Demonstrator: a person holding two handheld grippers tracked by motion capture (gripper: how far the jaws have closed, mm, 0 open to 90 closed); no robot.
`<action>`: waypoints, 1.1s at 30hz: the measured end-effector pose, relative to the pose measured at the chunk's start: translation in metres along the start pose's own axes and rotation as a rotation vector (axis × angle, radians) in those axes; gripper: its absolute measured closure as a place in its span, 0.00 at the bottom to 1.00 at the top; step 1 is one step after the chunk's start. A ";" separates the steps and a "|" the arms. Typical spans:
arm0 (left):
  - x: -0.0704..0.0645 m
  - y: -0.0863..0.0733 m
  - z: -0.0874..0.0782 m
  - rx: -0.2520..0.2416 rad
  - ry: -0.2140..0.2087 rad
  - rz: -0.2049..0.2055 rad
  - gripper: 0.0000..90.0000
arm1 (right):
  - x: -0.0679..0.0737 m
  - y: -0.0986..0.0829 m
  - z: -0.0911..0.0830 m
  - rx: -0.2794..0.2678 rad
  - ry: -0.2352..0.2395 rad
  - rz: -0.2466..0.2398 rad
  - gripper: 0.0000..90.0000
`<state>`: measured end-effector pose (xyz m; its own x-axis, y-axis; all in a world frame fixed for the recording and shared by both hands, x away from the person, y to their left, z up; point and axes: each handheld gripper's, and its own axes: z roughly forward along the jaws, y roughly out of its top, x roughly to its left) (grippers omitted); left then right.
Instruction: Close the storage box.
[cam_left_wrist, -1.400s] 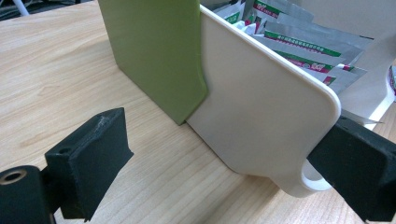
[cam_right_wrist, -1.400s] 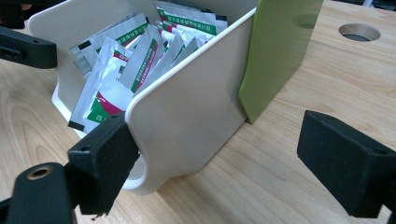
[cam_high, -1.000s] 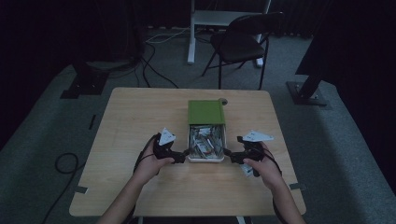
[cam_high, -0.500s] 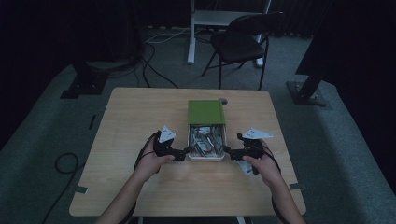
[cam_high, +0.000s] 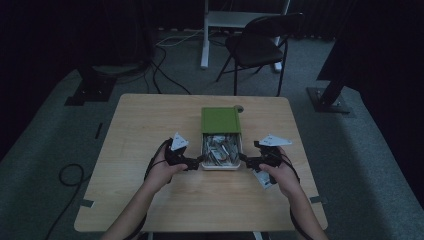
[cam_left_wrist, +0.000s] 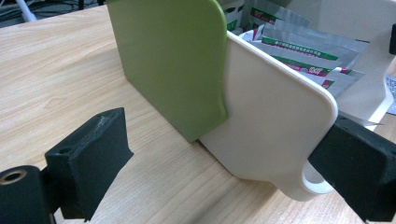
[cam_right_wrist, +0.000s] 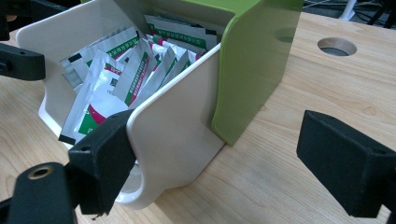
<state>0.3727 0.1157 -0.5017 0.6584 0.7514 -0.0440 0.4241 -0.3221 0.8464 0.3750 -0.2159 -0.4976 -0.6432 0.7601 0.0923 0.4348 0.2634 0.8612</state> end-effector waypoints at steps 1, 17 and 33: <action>0.000 0.000 0.000 0.002 -0.001 0.000 0.08 | 0.000 0.000 0.000 0.000 0.001 0.004 0.14; 0.005 0.004 0.006 0.002 0.004 -0.013 0.08 | -0.005 0.005 0.007 -0.007 -0.023 0.019 0.14; 0.010 0.009 0.011 0.007 0.017 -0.013 0.08 | -0.008 0.013 0.014 -0.002 -0.050 -0.003 0.14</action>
<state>0.3906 0.1140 -0.5002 0.6424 0.7650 -0.0457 0.4371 -0.3167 0.8418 0.3946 -0.2101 -0.4940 -0.6123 0.7879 0.0650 0.4319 0.2645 0.8622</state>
